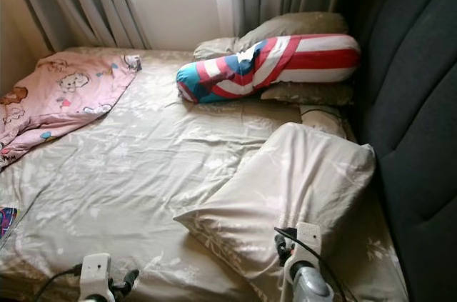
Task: Clean up the room
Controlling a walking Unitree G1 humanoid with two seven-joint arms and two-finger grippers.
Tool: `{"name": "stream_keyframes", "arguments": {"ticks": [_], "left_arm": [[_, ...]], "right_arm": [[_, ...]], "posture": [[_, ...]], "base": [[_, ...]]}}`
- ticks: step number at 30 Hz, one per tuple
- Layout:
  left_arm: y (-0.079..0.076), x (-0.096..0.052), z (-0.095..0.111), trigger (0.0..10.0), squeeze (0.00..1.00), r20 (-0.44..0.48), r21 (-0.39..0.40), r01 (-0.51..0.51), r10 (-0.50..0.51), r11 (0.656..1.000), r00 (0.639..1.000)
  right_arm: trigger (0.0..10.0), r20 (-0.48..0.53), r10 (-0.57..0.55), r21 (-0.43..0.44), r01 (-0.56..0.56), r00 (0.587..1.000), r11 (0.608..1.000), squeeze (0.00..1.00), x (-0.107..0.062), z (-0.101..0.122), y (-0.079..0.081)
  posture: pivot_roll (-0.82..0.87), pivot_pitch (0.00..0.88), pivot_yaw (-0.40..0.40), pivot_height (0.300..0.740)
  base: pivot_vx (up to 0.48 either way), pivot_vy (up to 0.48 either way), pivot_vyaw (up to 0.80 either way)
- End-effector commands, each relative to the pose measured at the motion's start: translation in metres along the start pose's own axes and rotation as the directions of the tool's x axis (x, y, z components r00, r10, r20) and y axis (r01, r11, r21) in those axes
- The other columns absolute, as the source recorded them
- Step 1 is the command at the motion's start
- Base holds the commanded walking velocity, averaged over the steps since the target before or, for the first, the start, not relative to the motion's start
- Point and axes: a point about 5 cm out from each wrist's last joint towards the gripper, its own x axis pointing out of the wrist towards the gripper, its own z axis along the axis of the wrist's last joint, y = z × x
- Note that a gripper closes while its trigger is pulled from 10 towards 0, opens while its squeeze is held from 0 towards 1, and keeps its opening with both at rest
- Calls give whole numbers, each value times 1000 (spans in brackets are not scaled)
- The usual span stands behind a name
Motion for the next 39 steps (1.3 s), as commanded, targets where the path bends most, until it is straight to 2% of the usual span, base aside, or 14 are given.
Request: {"name": "stream_keyframes", "arguments": {"ticks": [1,2,3,4,6,12,13,14,19,25,27,30,34,39], "left_arm": [[0,3,12,10000,0,58,17,12,-13,1000,998],[0,3,13,10000,0,67,17,14,-15,1000,998],[0,4,16,10000,0,82,17,18,-19,1000,996],[-1,4,18,10000,0,99,17,22,-24,1000,995],[-1,2,25,10000,0,167,30,41,-46,999,985],[6,-6,30,10000,0,234,50,49,-59,998,970],[8,-9,32,10000,0,258,59,50,-64,997,964],[9,-12,36,10000,0,282,63,52,-68,997,957],[8,-21,52,10000,0,349,74,65,-87,995,933],[7,-33,56,10000,0,364,87,79,-106,993,926],[9,-44,56,10000,0,358,100,81,-112,992,927],[11,-52,59,10000,0,354,108,79,-113,991,929],[13,-60,66,10000,0,358,115,75,-112,991,927],[6,-69,82,10000,0,381,124,90,-131,988,915]], "right_arm": [[10000,22,-11,8,11,1000,1000,0,0,3,-1],[10000,27,-13,7,12,1000,1000,0,0,4,-1],[10000,31,-17,4,17,999,1000,153,1,5,0],[10000,35,-26,0,26,999,1000,1000,1,5,0],[10000,54,-57,36,55,997,998,1000,1,6,0],[10000,43,-72,65,69,996,995,1000,0,1,1],[10000,38,-69,62,67,997,996,78,-1,-1,3],[10000,36,-70,59,68,997,996,0,-1,-2,4],[10000,24,-123,39,122,992,992,0,-1,-2,0],[10000,27,-188,79,185,982,980,0,-2,1,-10],[10000,31,-209,52,207,977,977,0,-2,1,-13],[10000,31,-243,66,241,969,968,0,-3,1,-15],[10000,8,-235,95,234,972,968,0,-3,-2,-11],[10000,-22,-163,95,165,986,982,0,-2,-10,2]], "posture": [[1,5,22,740],[1,5,22,740],[7,20,25,740],[9,28,25,740],[35,73,34,740],[73,139,51,740],[80,158,59,740],[84,173,63,740],[99,245,87,740],[112,281,101,740],[126,303,116,740],[141,319,126,740],[151,332,135,740],[173,372,151,740]], "base": [[0,0,0],[0,0,0],[0,0,0],[0,0,0],[0,0,0],[0,0,0],[0,0,0],[0,0,0],[0,0,0],[0,0,0],[0,0,0],[0,0,0],[0,0,0],[0,0,0]]}}
